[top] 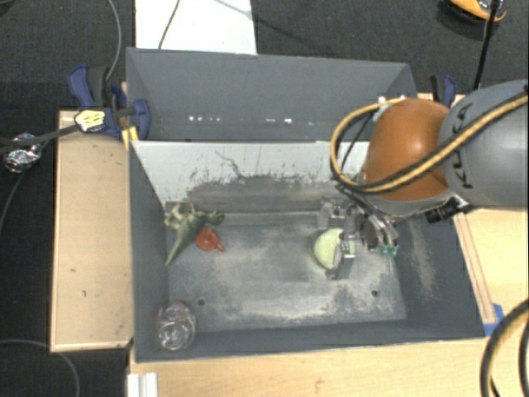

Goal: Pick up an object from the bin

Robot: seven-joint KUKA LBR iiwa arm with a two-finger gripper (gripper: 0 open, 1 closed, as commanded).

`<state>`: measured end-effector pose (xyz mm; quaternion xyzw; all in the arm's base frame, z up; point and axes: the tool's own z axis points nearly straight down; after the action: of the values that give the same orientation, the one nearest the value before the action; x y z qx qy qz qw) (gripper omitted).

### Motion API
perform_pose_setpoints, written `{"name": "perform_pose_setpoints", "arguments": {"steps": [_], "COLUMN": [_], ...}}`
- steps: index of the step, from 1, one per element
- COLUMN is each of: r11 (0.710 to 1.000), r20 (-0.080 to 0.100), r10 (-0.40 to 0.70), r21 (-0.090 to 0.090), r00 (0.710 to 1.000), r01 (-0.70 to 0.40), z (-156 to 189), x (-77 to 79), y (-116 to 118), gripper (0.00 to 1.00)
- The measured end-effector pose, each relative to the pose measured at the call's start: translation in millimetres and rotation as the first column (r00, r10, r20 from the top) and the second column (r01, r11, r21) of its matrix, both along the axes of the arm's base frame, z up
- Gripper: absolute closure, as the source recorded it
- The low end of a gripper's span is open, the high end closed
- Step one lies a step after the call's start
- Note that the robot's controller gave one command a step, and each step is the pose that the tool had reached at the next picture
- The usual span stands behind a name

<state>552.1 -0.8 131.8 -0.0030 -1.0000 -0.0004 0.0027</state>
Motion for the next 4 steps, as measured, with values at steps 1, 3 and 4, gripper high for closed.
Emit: {"name": "perform_pose_setpoints", "arguments": {"steps": [1,3,4], "r11": [1.000,0.996,0.996], "r20": [0.008,0.006,0.005], "r10": [0.000,0.091,0.090], "r21": [0.000,0.000,0.000], "r00": [1.000,0.996,0.996], "r01": [0.000,-0.091,-0.090], "z": [4,-38,-38], "x": [2.0,29.3,29.2], "y": [0,-65,-65], "gripper": [0.00,0.00,0.00]}}
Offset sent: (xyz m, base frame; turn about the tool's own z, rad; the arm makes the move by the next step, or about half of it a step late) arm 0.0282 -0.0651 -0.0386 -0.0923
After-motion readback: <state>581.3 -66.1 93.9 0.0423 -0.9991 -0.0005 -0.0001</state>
